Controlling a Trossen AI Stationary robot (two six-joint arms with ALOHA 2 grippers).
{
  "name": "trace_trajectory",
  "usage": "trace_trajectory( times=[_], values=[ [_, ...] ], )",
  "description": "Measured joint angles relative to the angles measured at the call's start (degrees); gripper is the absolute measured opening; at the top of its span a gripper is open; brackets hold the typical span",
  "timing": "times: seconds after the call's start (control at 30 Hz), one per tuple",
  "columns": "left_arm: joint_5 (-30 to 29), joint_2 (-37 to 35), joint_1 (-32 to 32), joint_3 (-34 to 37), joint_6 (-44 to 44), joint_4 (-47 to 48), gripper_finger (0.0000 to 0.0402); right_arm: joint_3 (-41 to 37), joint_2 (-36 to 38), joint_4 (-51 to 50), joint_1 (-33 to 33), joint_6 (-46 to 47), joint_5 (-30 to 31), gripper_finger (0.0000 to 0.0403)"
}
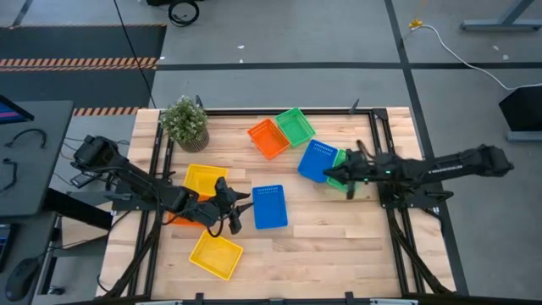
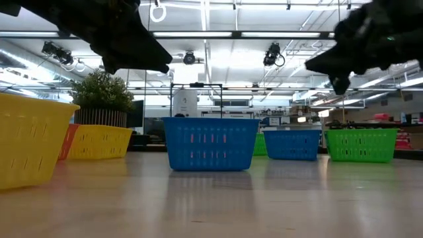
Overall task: Stack baskets by color
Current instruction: Stack the top blue bin on top of the bottom blue bin
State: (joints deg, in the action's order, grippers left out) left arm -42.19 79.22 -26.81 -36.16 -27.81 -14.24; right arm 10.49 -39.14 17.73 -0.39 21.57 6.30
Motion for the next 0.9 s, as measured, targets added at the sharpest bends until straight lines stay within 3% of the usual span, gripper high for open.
trace_trajectory(
  times=[0.2, 0.4, 0.67, 0.8, 0.9],
  values=[
    [0.02, 0.02, -0.04, -0.02, 0.04, -0.02, 0.0142, 19.34, -20.09, -25.55, -2.22, -0.38, -1.62, 0.0013],
    [0.0, 0.02, -0.02, -0.02, 0.13, 0.57, 0.0142, 35.72, -37.21, -46.26, -4.94, -1.27, -2.9, 0.0051],
    [0.0, 0.02, -0.09, -0.02, 0.09, 0.79, 0.0142, 44.4, -51.72, -50.38, -6.57, -7.01, -3.45, 0.0123],
    [0.0, 0.02, -0.06, -0.02, 0.09, 0.81, 0.0142, 45.14, -54.69, -50.41, -6.57, -8.53, -3.42, 0.0122],
    [0.0, 0.02, -0.06, -0.02, 0.09, 0.79, 0.0142, 45.14, -55.49, -50.85, -6.4, -10.25, -3.79, 0.0092]
  ],
)
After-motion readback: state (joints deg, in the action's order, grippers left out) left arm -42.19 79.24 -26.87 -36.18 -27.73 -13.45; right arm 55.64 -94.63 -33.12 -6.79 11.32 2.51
